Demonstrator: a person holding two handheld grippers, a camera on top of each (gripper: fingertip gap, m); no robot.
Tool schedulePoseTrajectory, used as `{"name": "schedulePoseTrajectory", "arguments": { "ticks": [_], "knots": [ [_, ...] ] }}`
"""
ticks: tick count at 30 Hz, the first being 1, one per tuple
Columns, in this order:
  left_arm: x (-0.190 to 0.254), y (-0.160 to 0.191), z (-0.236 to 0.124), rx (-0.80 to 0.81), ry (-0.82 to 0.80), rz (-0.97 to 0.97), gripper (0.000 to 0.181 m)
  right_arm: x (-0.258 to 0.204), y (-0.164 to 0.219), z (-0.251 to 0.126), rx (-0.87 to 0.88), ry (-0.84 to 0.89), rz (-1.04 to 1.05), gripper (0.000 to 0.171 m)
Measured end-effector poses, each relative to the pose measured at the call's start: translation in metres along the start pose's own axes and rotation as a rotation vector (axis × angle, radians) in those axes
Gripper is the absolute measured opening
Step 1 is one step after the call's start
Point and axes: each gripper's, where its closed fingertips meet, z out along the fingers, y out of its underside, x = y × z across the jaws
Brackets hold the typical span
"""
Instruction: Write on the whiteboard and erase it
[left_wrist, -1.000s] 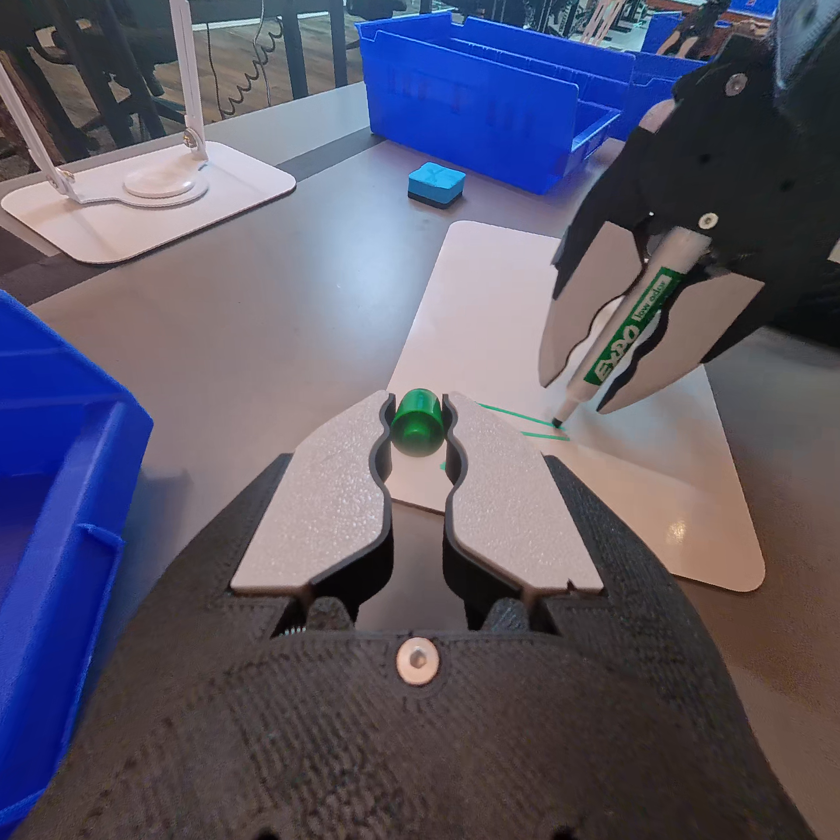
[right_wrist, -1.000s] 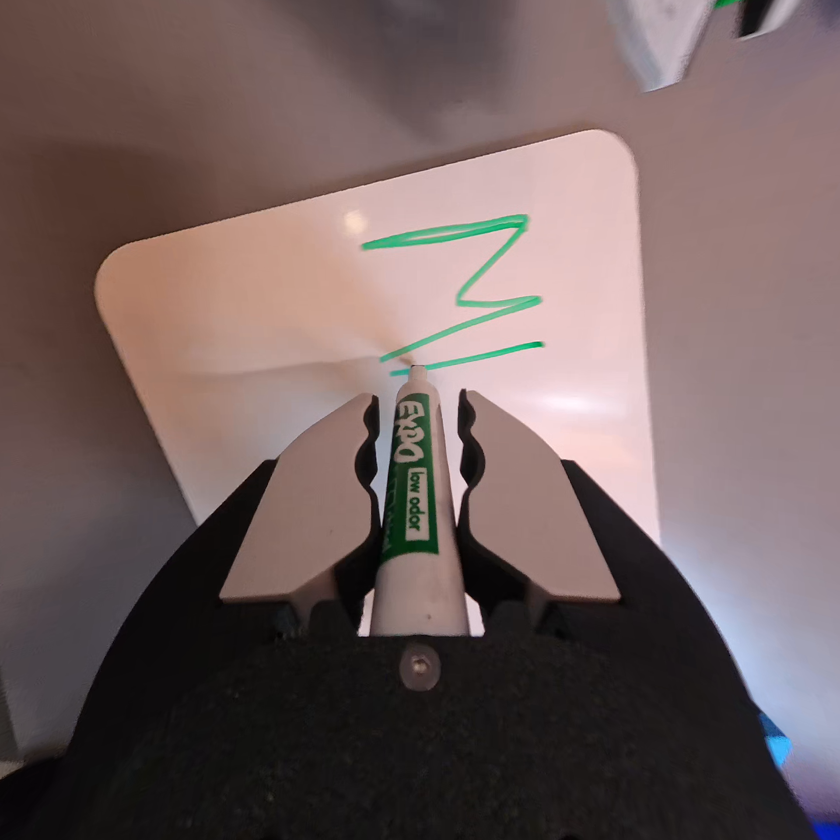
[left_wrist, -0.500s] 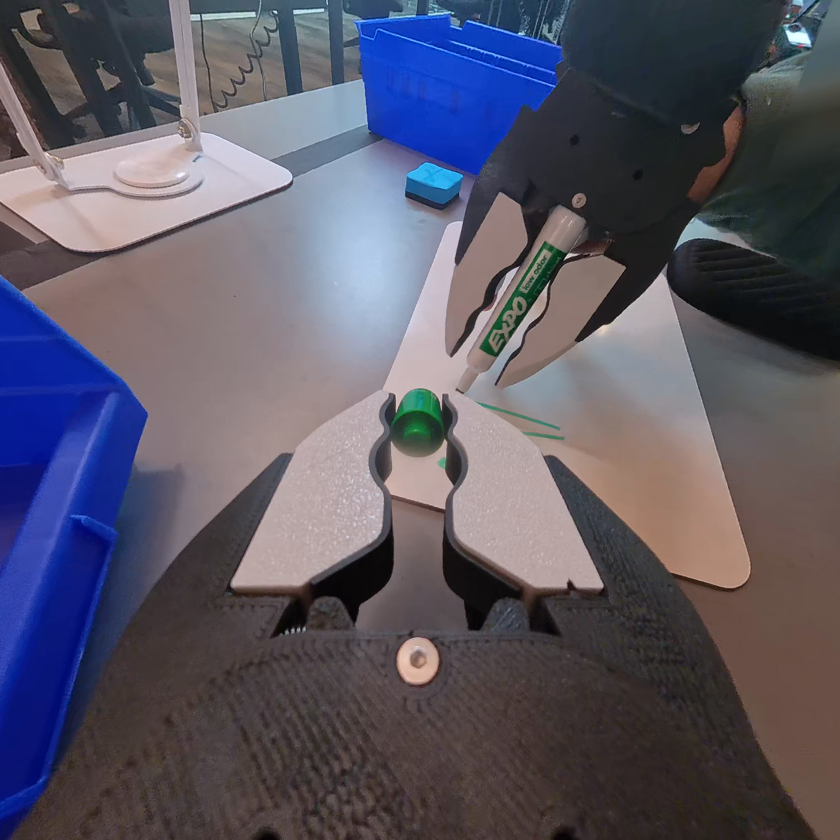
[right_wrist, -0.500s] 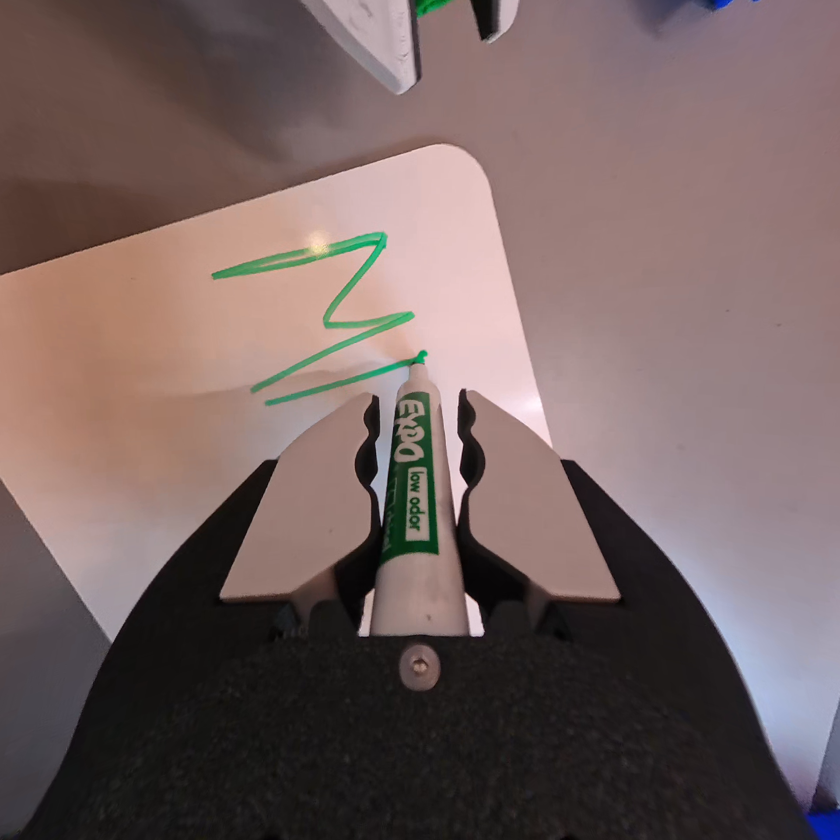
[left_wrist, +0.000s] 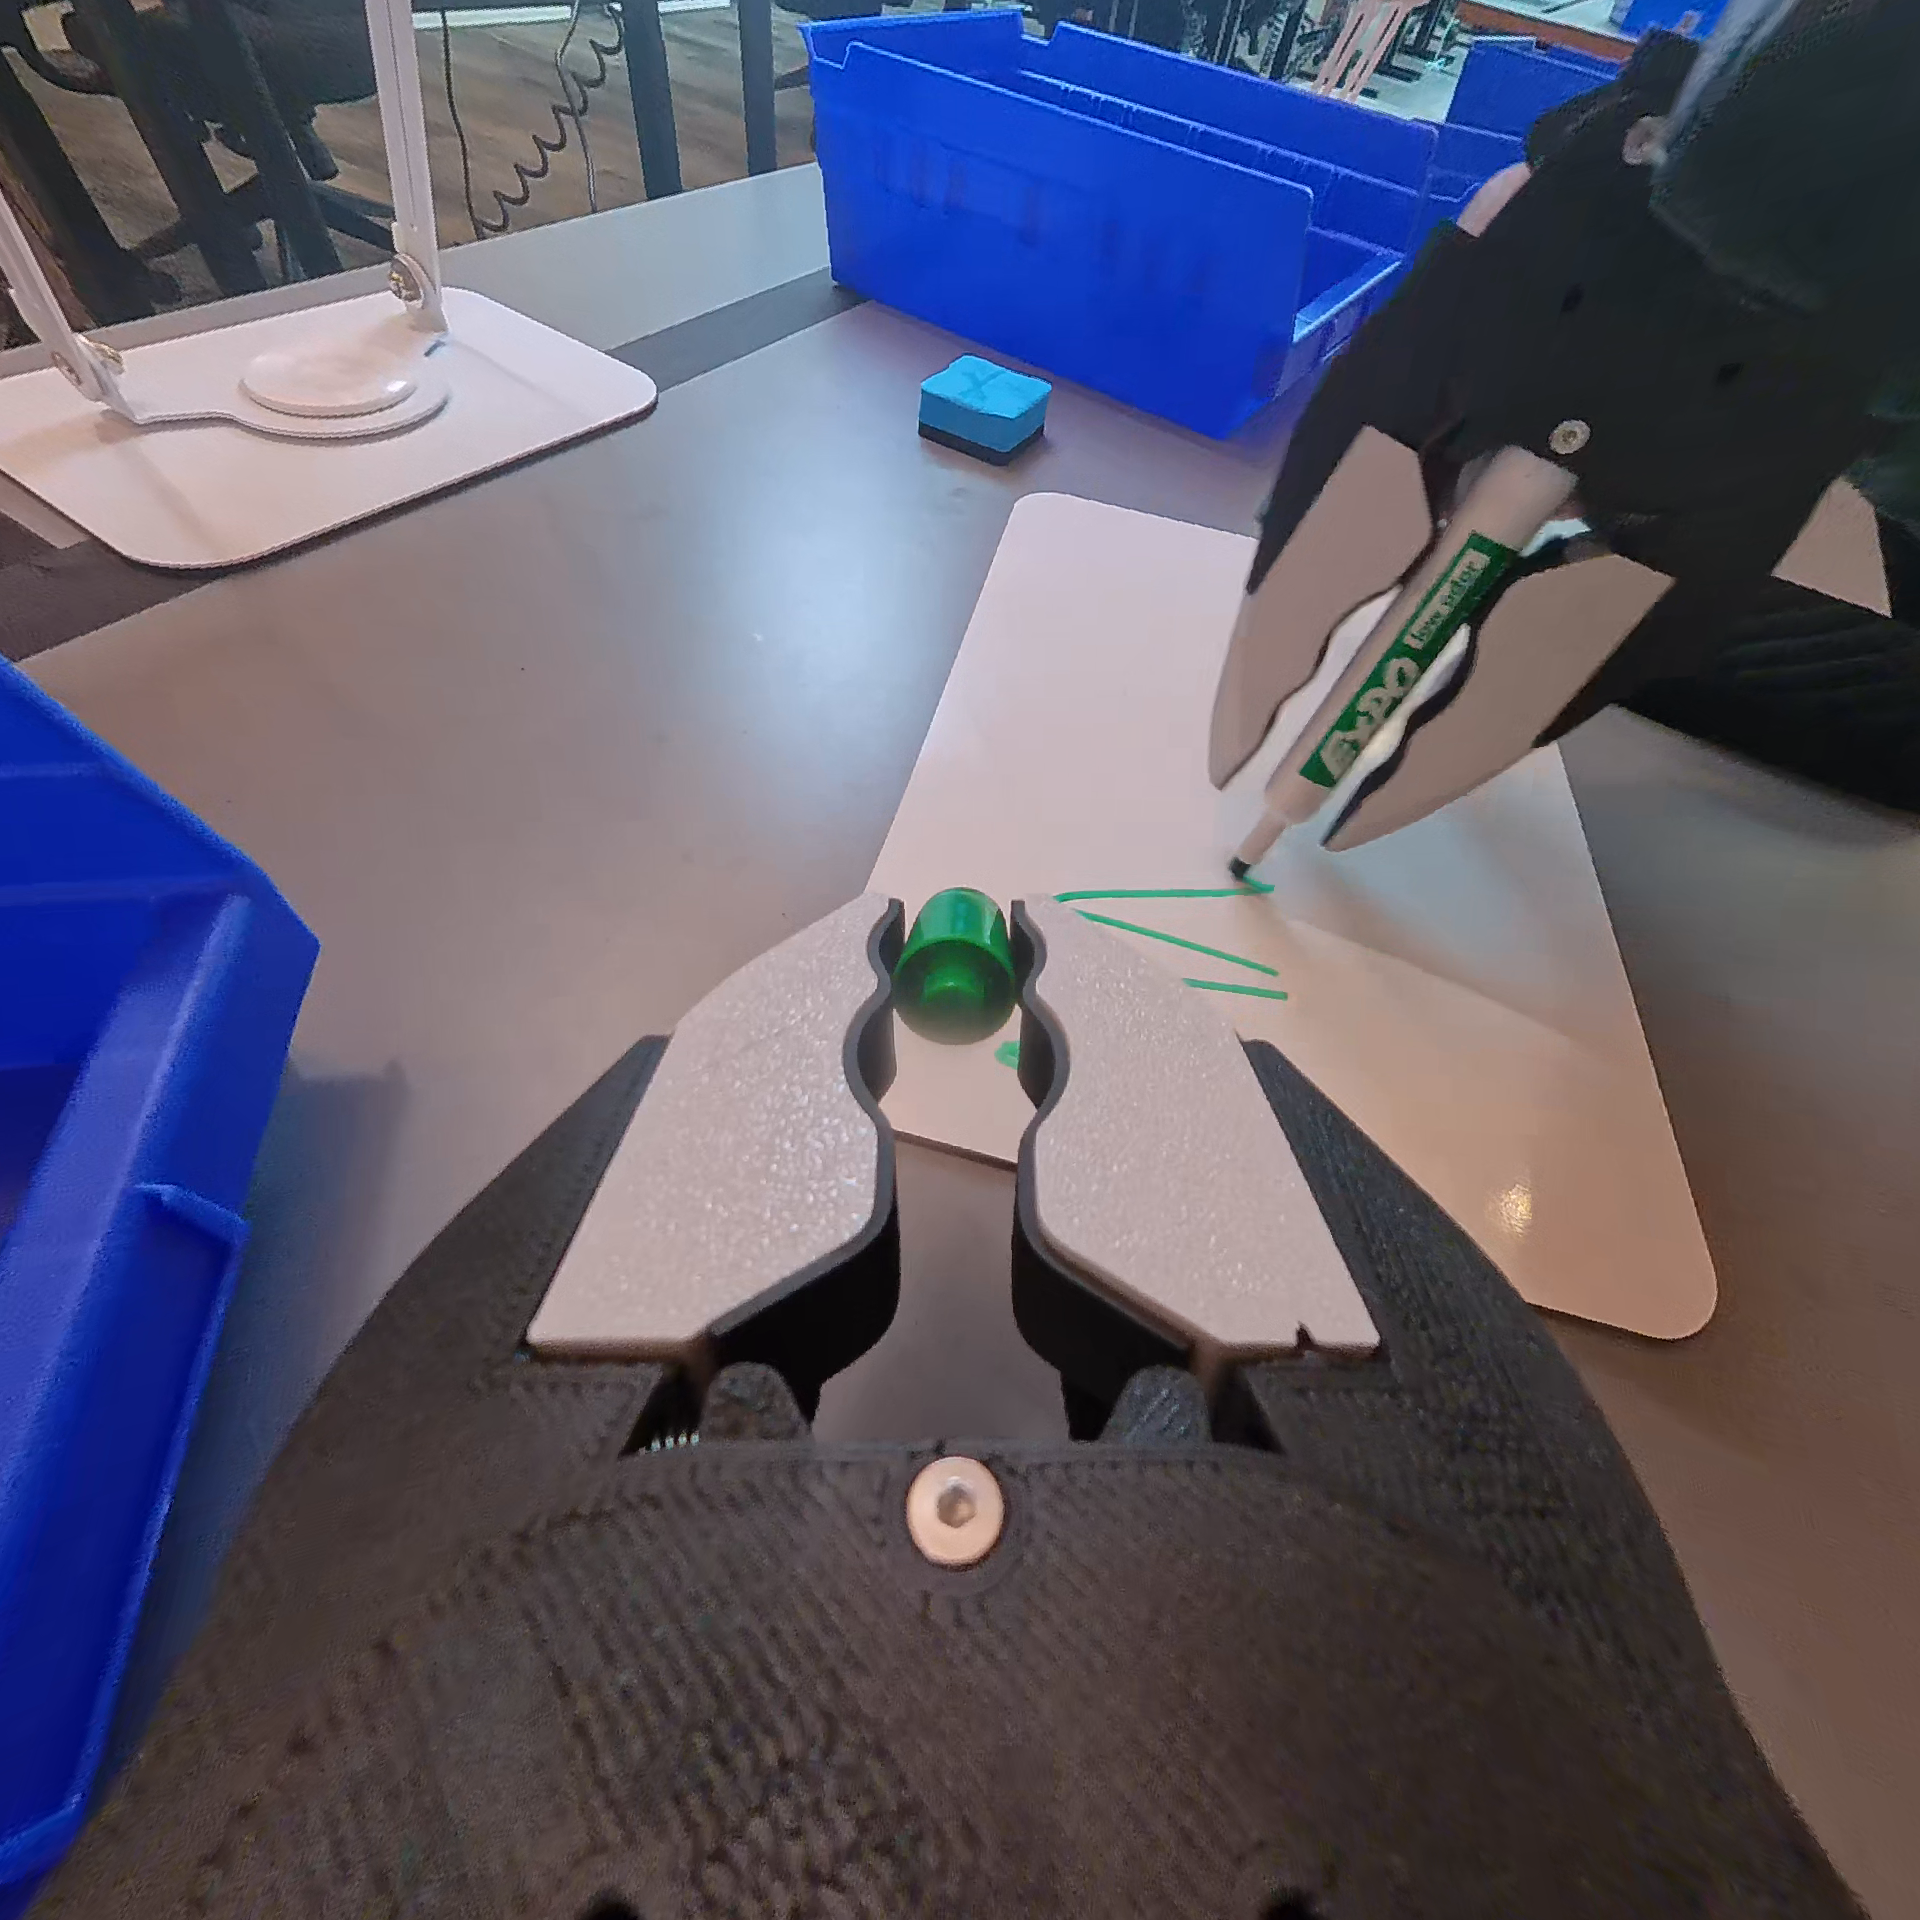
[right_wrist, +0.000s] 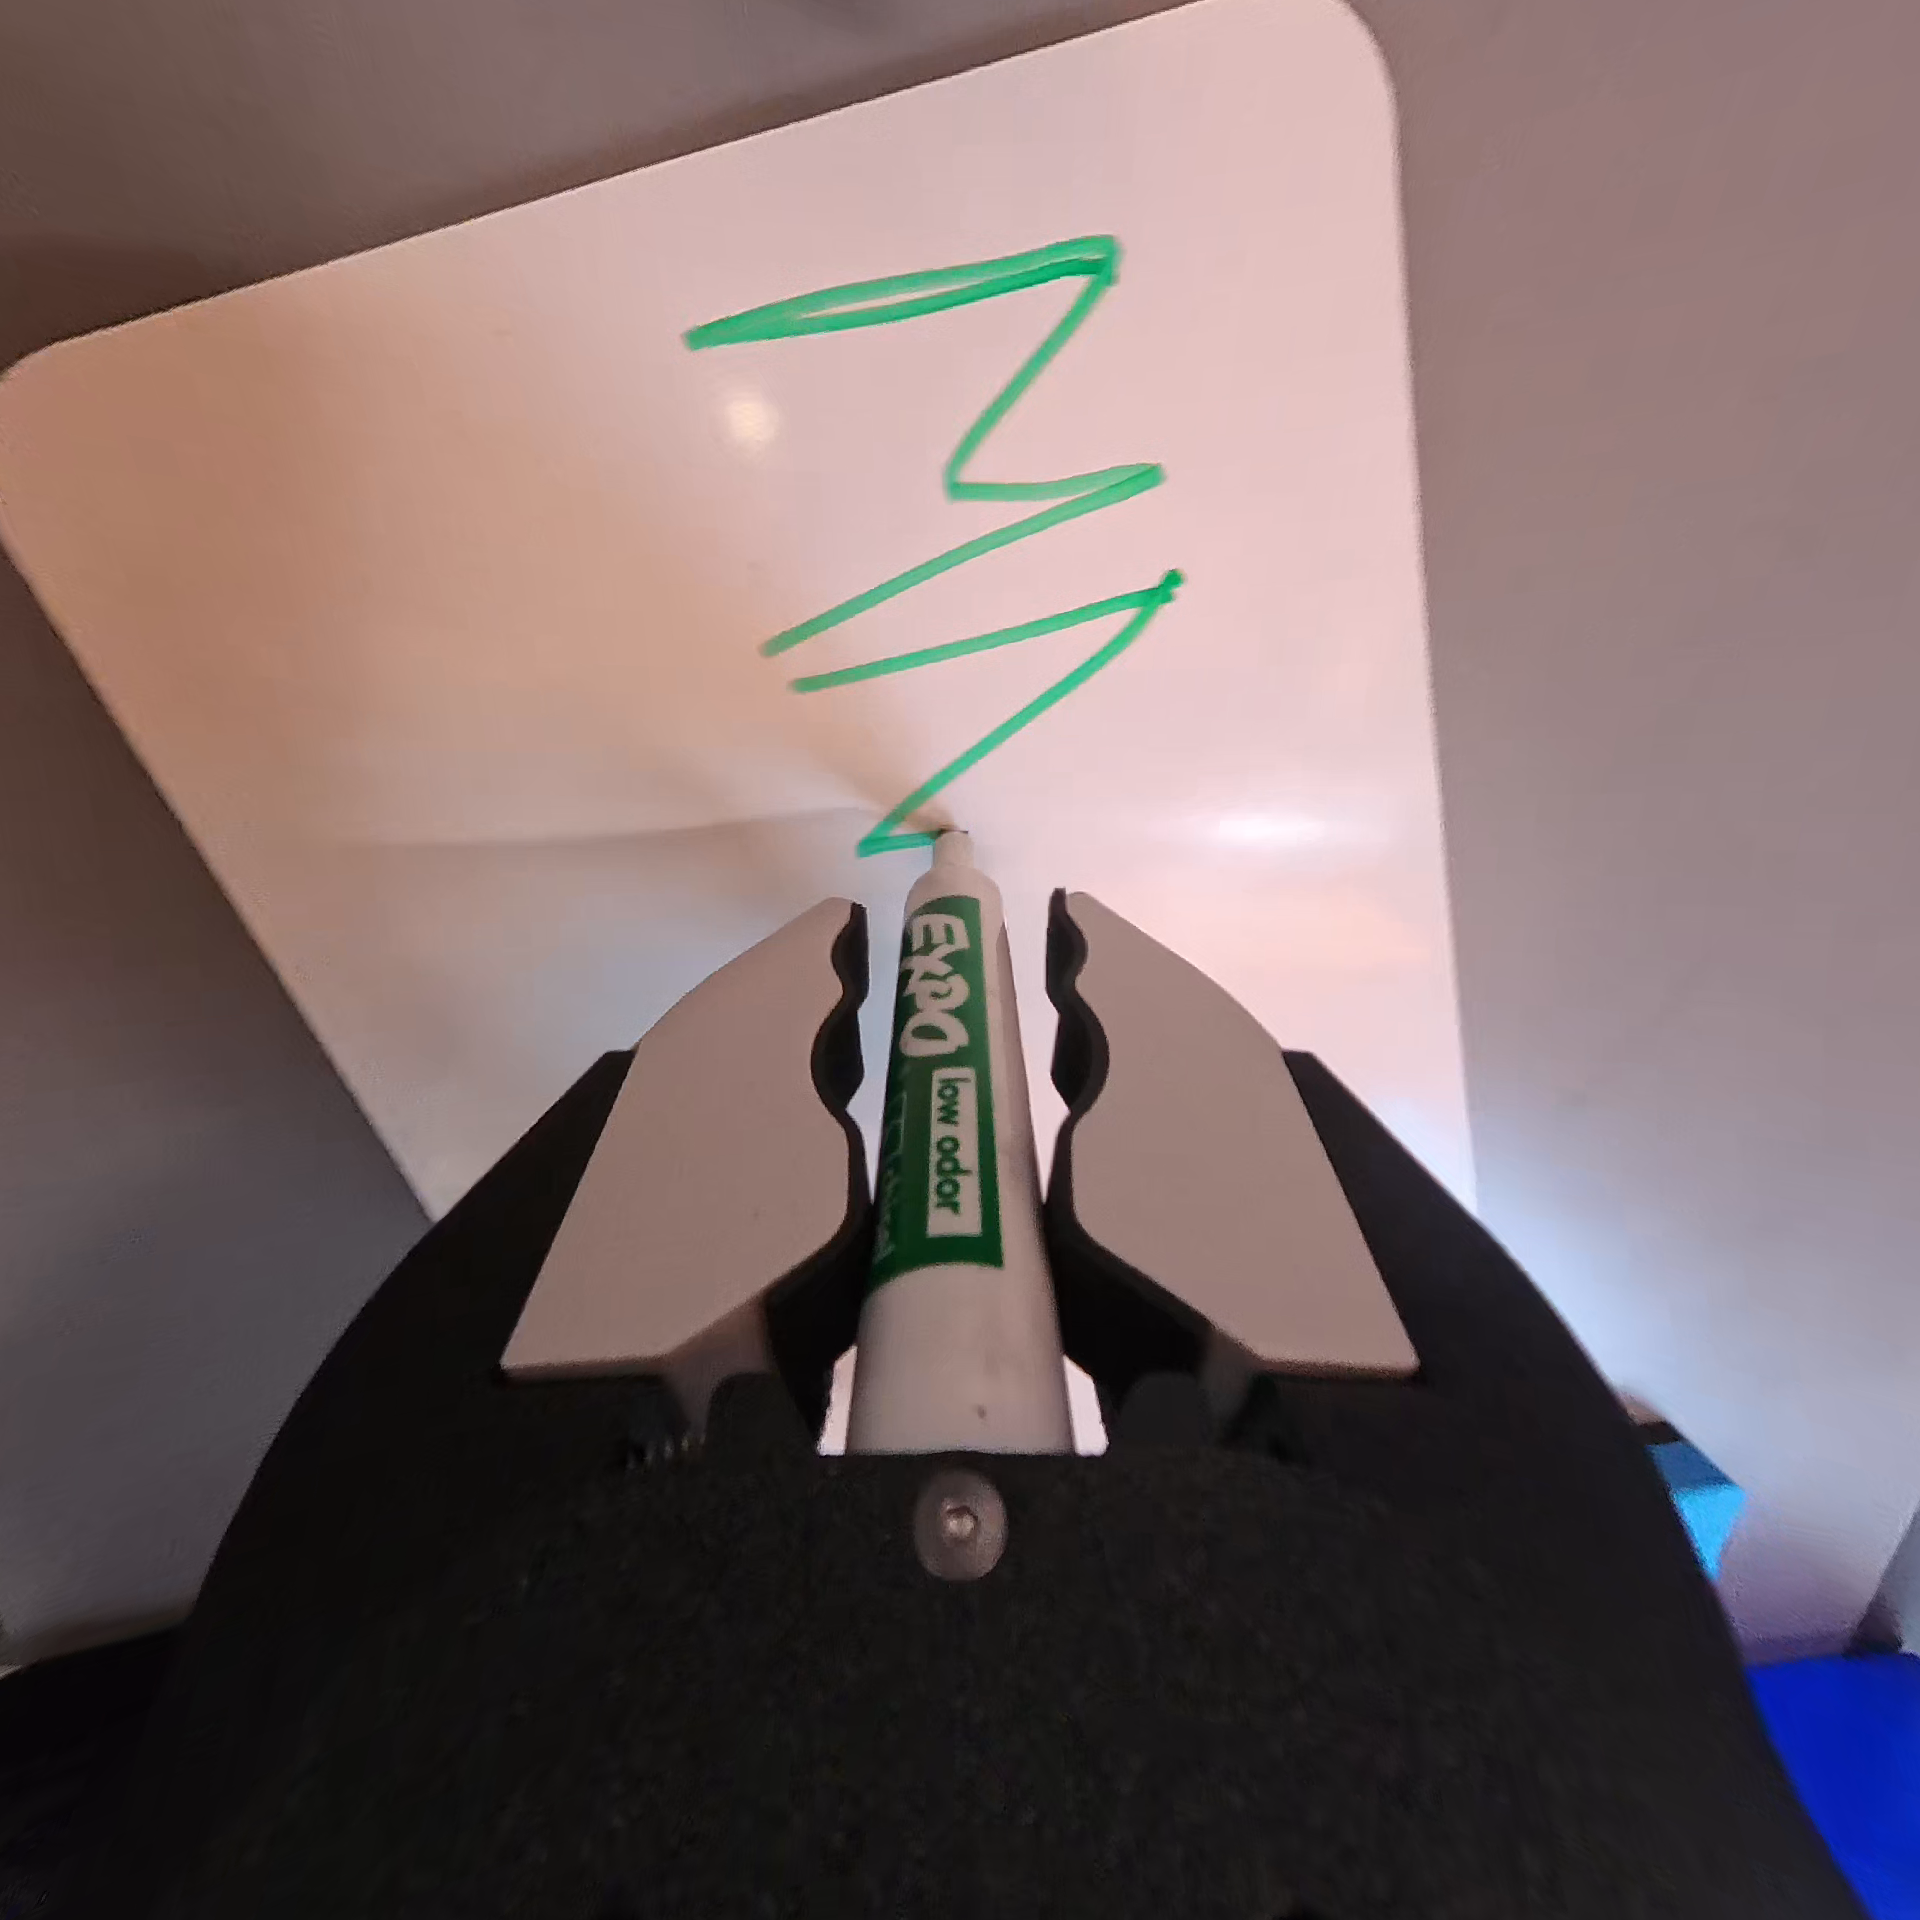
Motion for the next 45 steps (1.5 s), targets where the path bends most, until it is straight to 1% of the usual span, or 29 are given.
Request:
{"name": "schedulePoseTrajectory", "arguments": {
  "ticks": [7, 11, 16, 21, 24, 27, 30, 33, 36, 38, 42, 45],
  "knots": [
    [-0.002, 0.0, -0.001, 0.003, -0.002, -0.008, 0.019, 0.053, -0.013, 0.01, 0.028, 0.083, 0.017, 0.034],
    [-0.002, 0.0, -0.001, 0.004, -0.004, -0.009, 0.019, 0.051, -0.015, 0.005, 0.072, 0.067, 0.043, 0.034],
    [-0.002, 0.001, 0.0, -0.001, 0.003, -0.011, 0.019, 0.055, 0.005, -0.006, 0.077, 0.104, 0.104, 0.034],
    [-0.002, 0.002, 0.001, -0.006, 0.004, -0.012, 0.019, 0.06, 0.011, 0.003, 0.052, 0.108, 0.109, 0.034],
    [-0.004, 0.002, 0.0, -0.004, 0.003, -0.016, 0.019, 0.053, 0.003, 0.006, 0.057, 0.083, 0.084, 0.034],
    [-0.004, 0.002, 0.0, -0.002, 0.001, -0.014, 0.019, 0.031, 0.001, 0.004, 0.045, 0.038, 0.051, 0.034],
    [-0.005, 0.003, 0.0, -0.005, -0.001, -0.017, 0.019, 0.003, 0.01, -0.002, 0.02, -0.012, 0.036, 0.034],
    [-0.005, 0.003, 0.001, -0.006, 0.0, -0.019, 0.019, -0.004, 0.029, -0.008, -0.017, -0.013, 0.056, 0.034],
    [-0.004, 0.003, 0.002, -0.009, 0.003, -0.016, 0.019, 0.014, 0.045, -0.01, -0.043, 0.026, 0.094, 0.034],
    [-0.004, 0.004, 0.002, -0.011, 0.003, -0.012, 0.019, 0.03, 0.045, -0.008, -0.033, 0.045, 0.109, 0.034],
    [-0.005, 0.003, 0.0, -0.007, -0.001, -0.017, 0.019, 0.056, 0.025, 0.0, 0.012, 0.074, 0.088, 0.034],
    [-0.006, 0.003, 0.0, -0.007, 0.0, -0.029, 0.019, 0.059, 0.01, 0.004, 0.038, 0.067, 0.06, 0.034]
  ]
}}
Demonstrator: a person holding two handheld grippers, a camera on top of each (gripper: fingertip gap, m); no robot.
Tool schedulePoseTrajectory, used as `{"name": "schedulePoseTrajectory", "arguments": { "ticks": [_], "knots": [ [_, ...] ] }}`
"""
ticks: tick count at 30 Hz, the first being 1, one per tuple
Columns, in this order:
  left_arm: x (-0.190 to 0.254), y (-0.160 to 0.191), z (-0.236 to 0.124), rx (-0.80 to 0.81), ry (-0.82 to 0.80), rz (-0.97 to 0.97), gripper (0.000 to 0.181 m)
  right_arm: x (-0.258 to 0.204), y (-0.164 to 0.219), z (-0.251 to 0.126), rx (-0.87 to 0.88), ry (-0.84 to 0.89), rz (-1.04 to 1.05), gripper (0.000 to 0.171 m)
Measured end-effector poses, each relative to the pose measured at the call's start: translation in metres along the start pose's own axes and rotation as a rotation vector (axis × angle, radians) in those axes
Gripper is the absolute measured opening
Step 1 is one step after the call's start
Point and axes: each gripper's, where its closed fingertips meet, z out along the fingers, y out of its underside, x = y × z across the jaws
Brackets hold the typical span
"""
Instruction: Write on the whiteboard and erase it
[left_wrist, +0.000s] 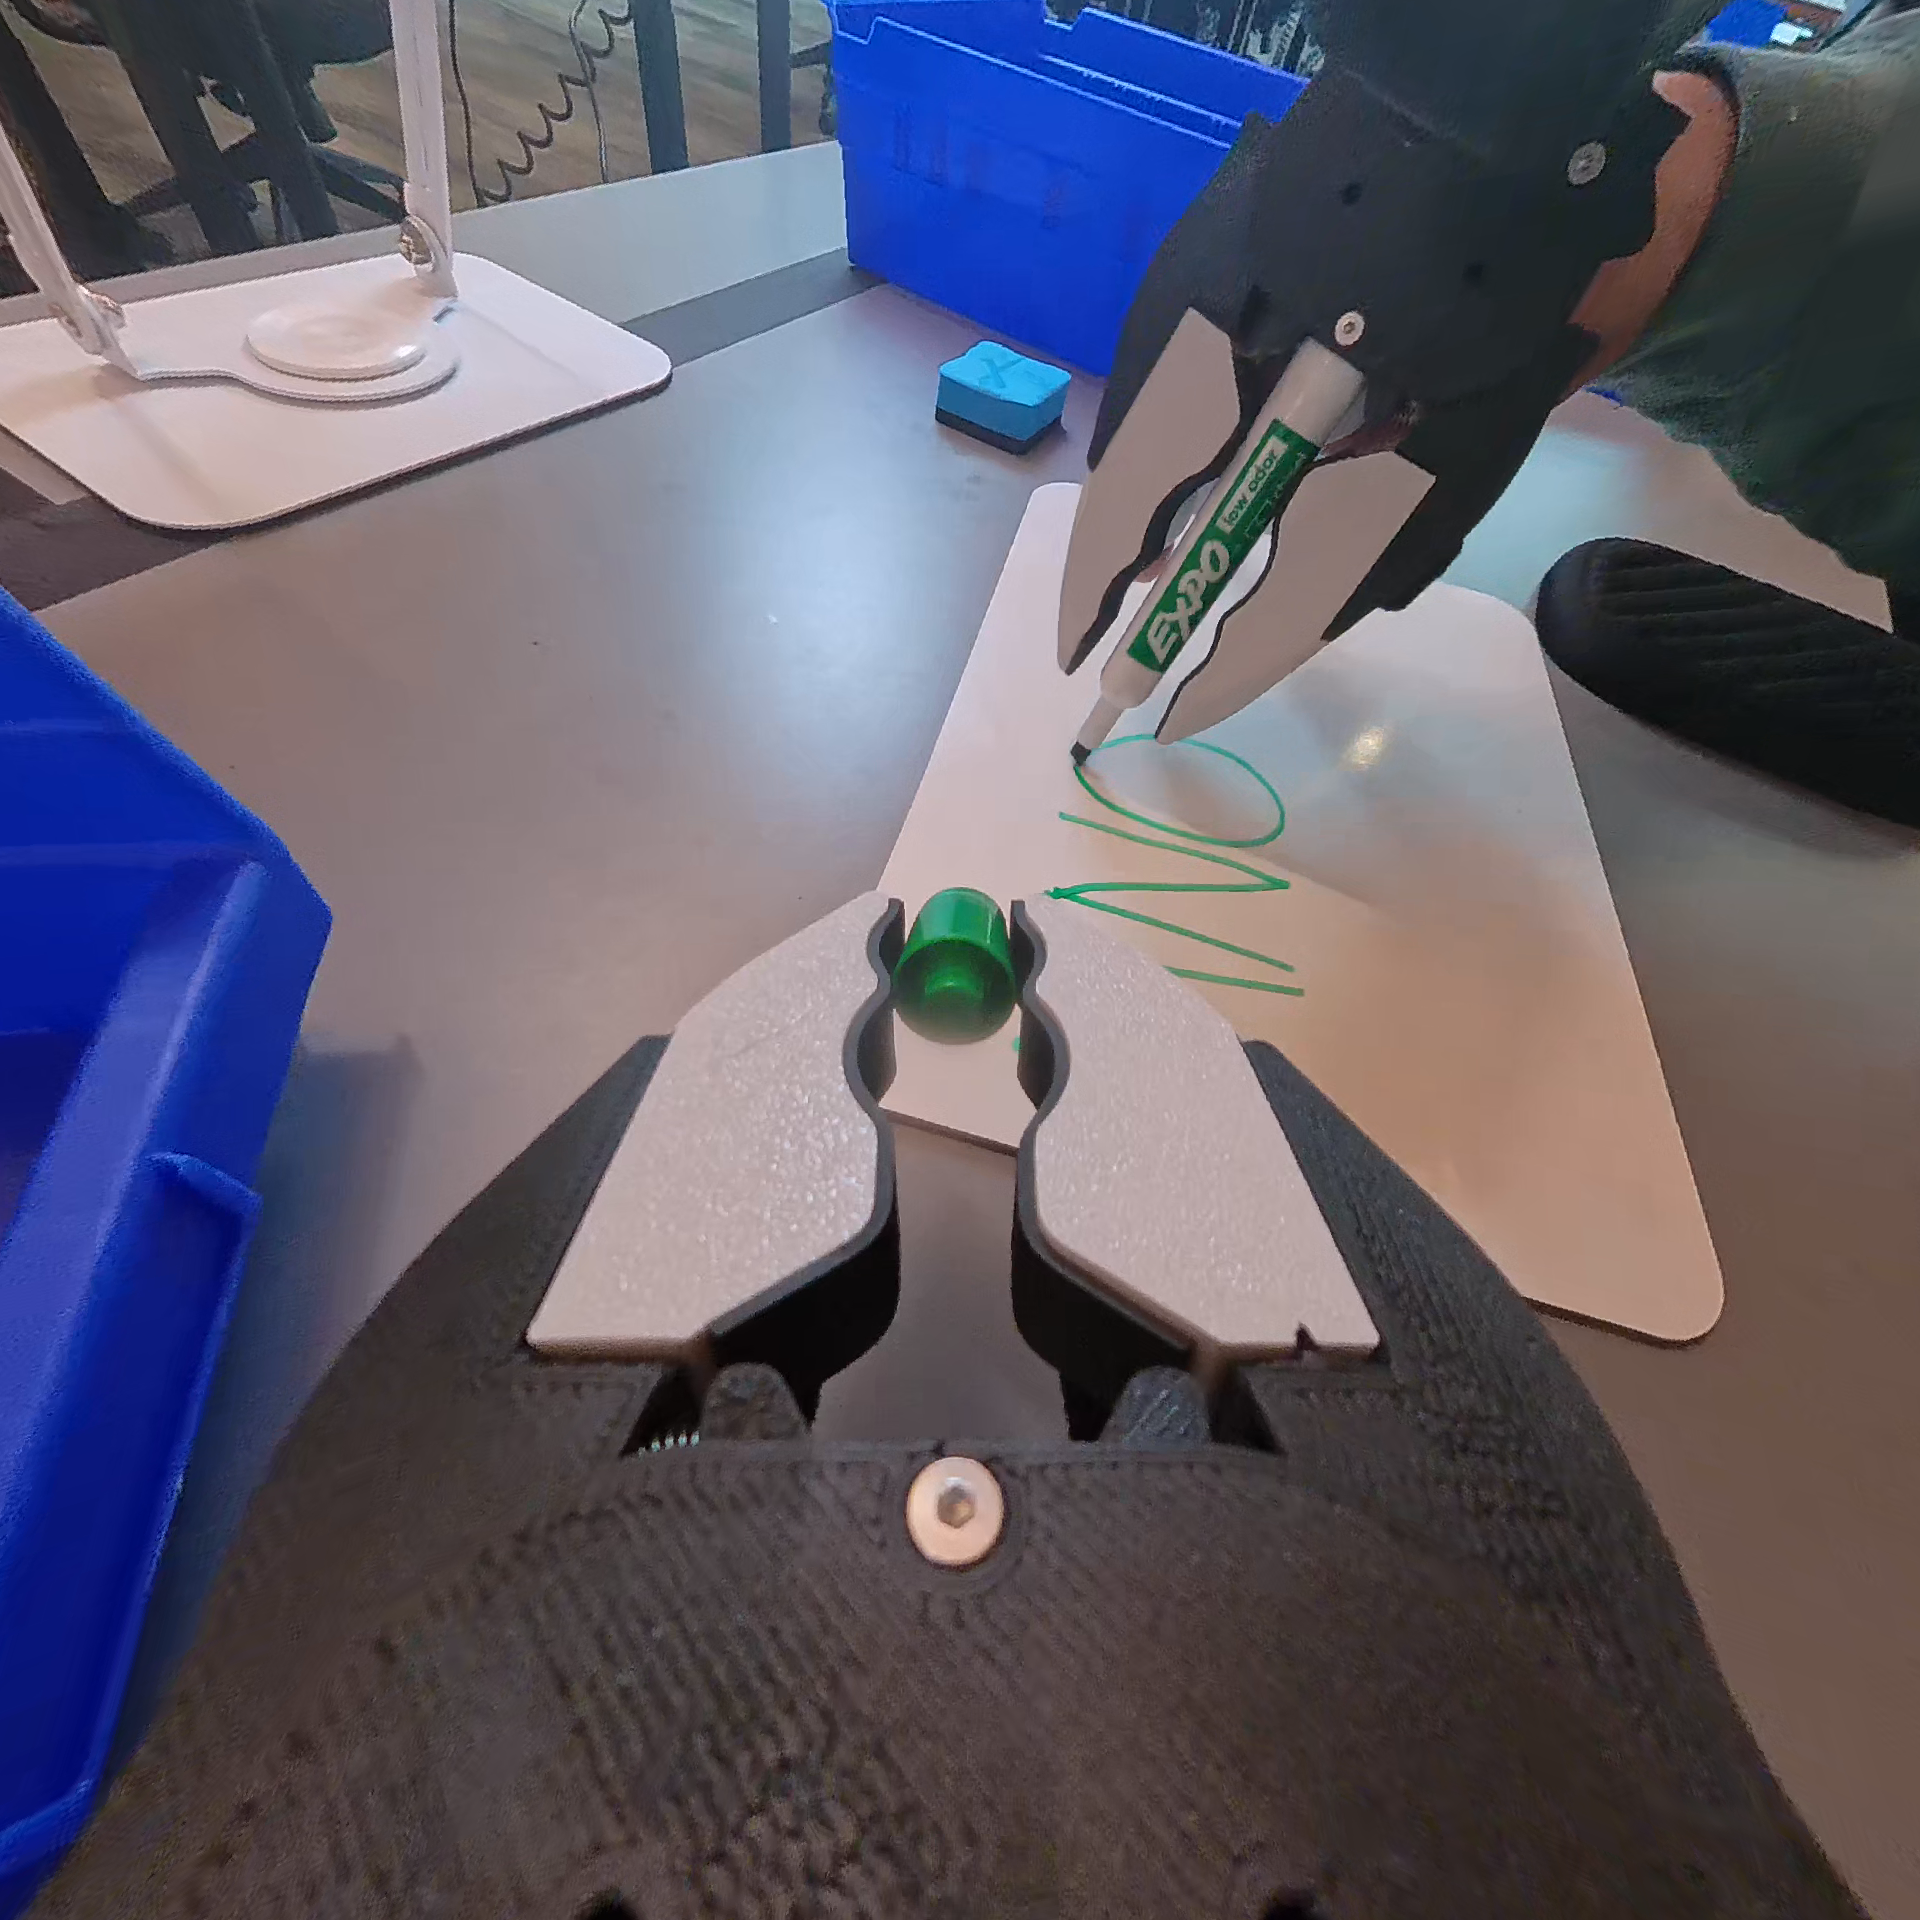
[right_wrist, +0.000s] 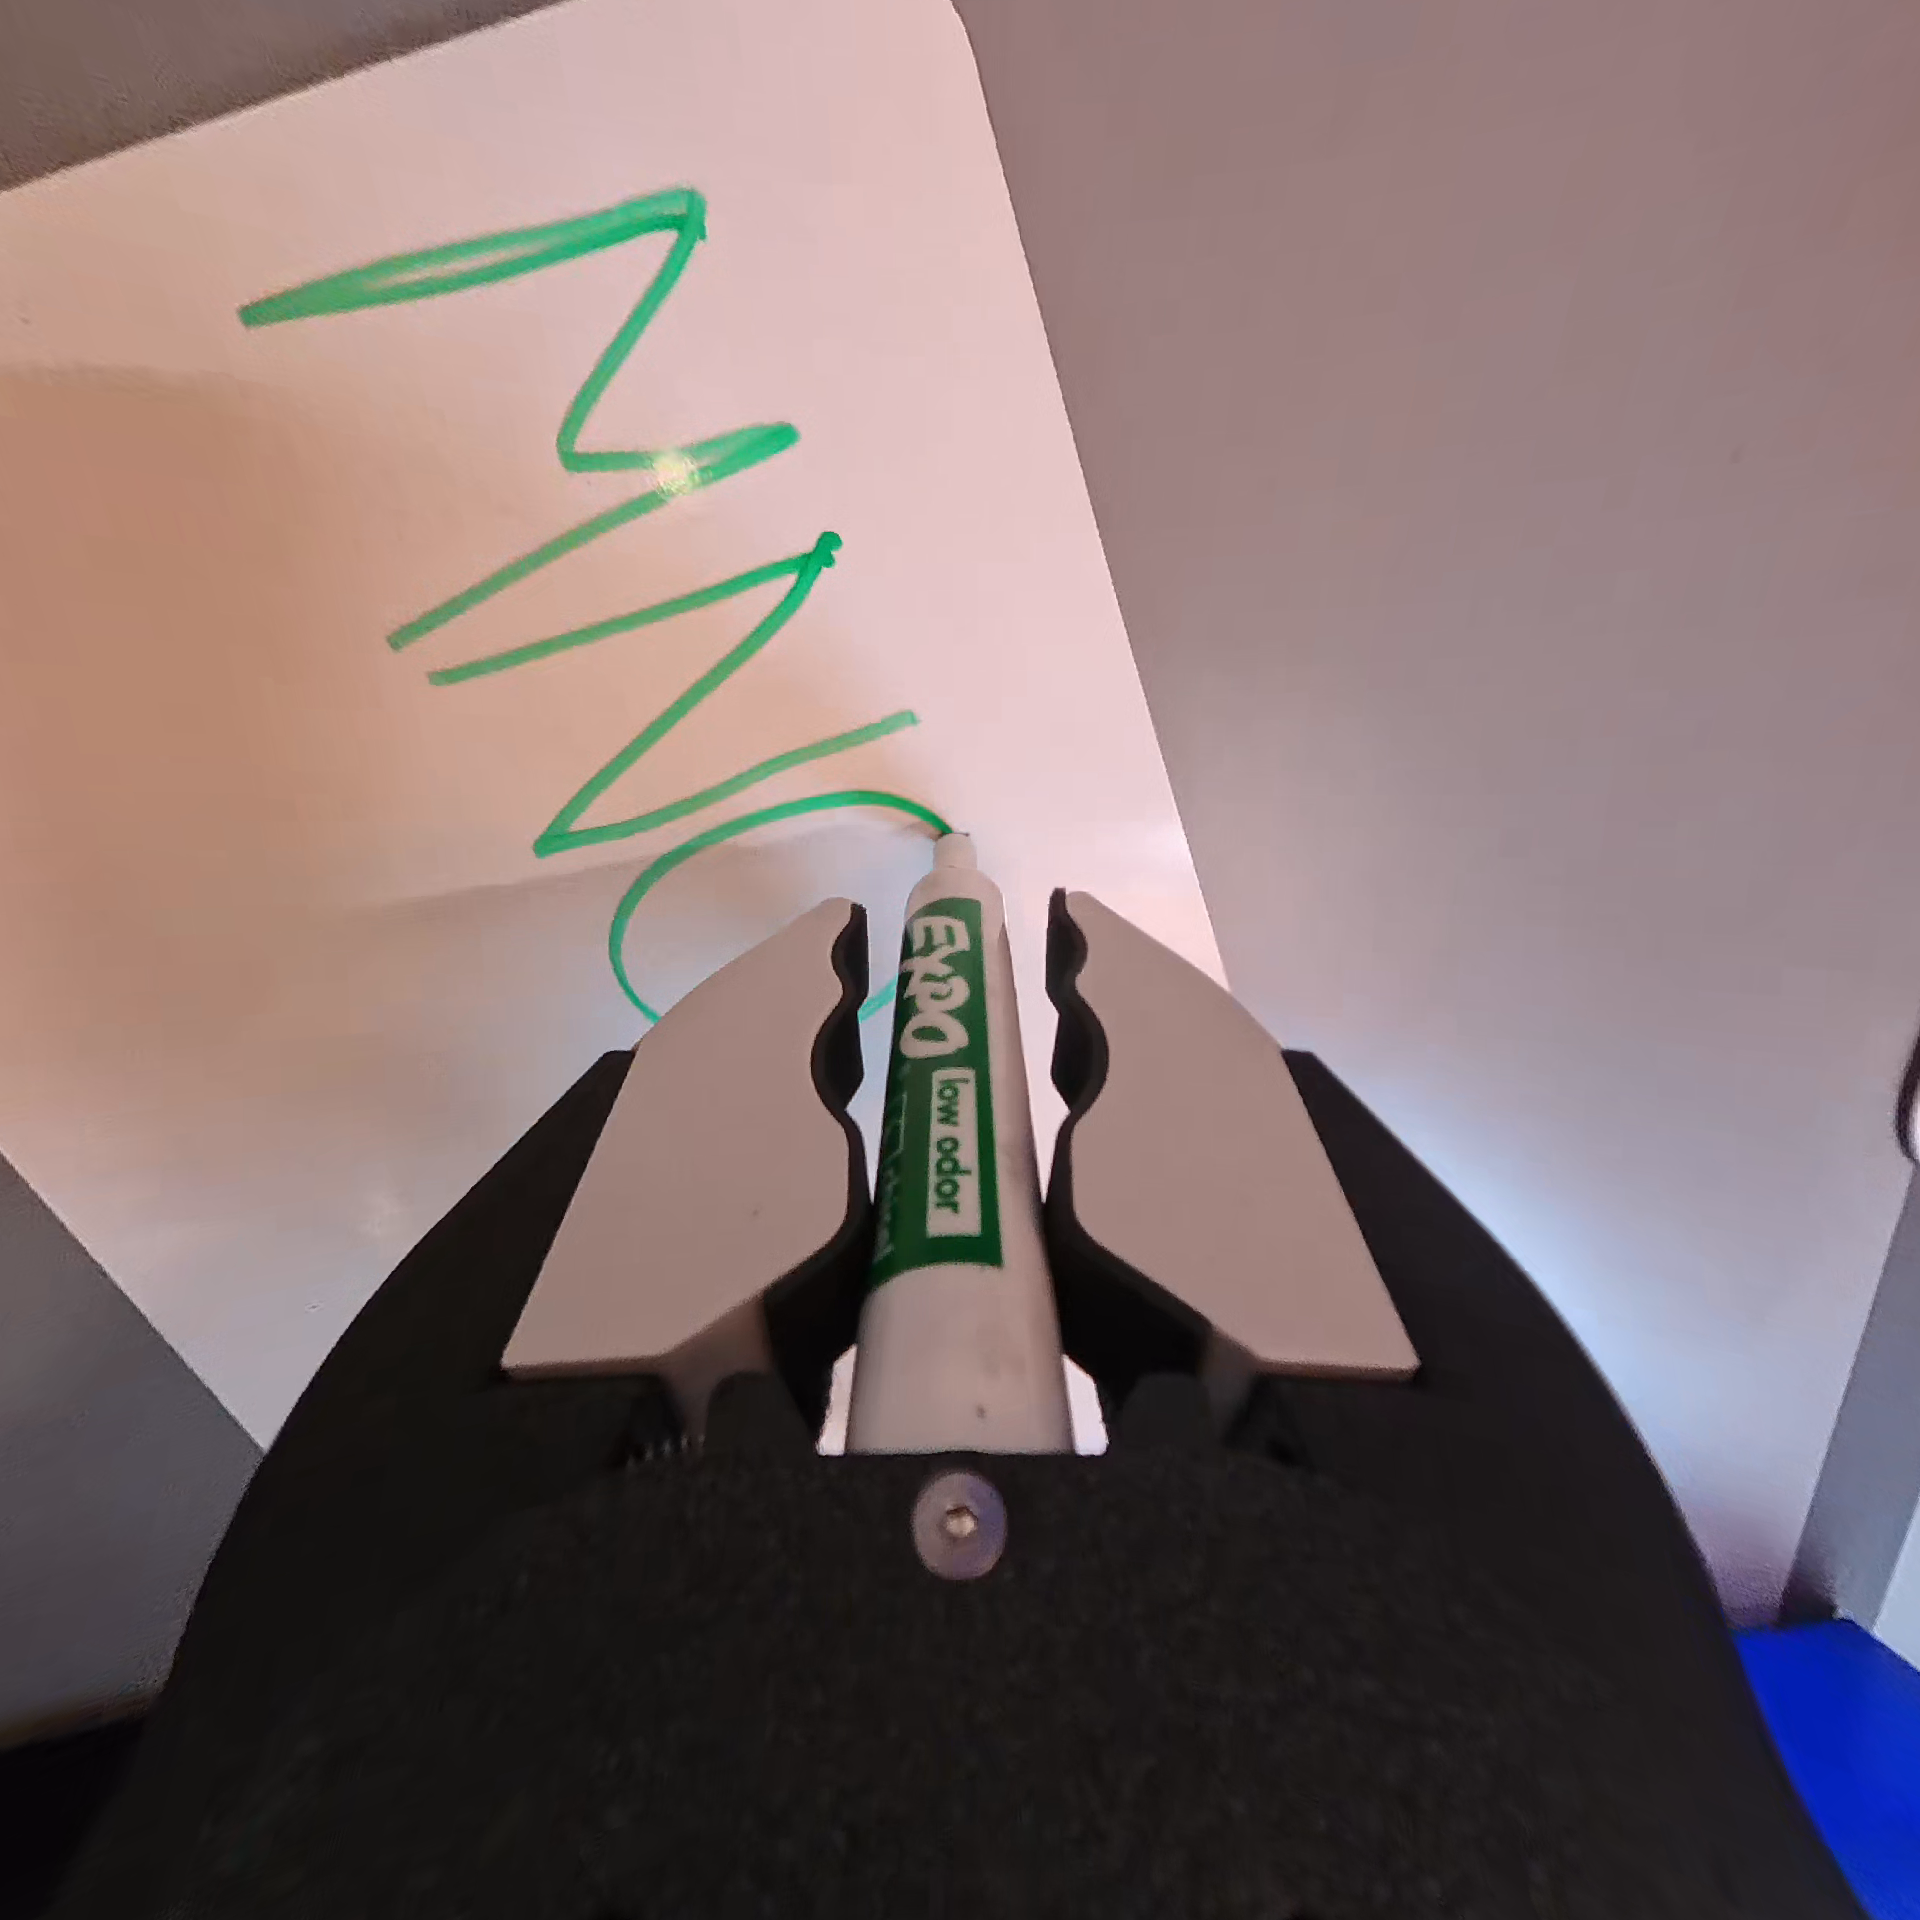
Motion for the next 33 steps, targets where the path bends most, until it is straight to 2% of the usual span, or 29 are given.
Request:
{"name": "schedulePoseTrajectory", "arguments": {
  "ticks": [3, 7, 18, 22, 29, 33],
  "knots": [
    [0.0, 0.0, 0.0, -0.001, 0.002, -0.002, 0.019, -0.001, 0.004, -0.009, 0.02, 0.001, 0.02, 0.034],
    [0.003, 0.0, 0.001, -0.001, 0.009, 0.004, 0.019, 0.001, 0.029, -0.019, 0.003, 0.023, 0.079, 0.034],
    [0.002, 0.001, 0.0, -0.004, 0.012, -0.011, 0.019, 0.015, 0.042, -0.011, 0.003, 0.052, 0.141, 0.034],
    [0.002, 0.001, 0.0, -0.004, 0.01, -0.011, 0.019, 0.003, 0.048, -0.014, -0.006, 0.03, 0.14, 0.034],
    [0.004, 0.003, 0.002, -0.015, 0.013, -0.003, 0.019, -0.045, 0.063, -0.027, -0.037, -0.032, 0.116, 0.034],
    [0.01, 0.007, 0.004, -0.037, 0.043, 0.007, 0.019, -0.034, 0.059, -0.028, -0.003, 0.001, 0.133, 0.034]
  ]
}}
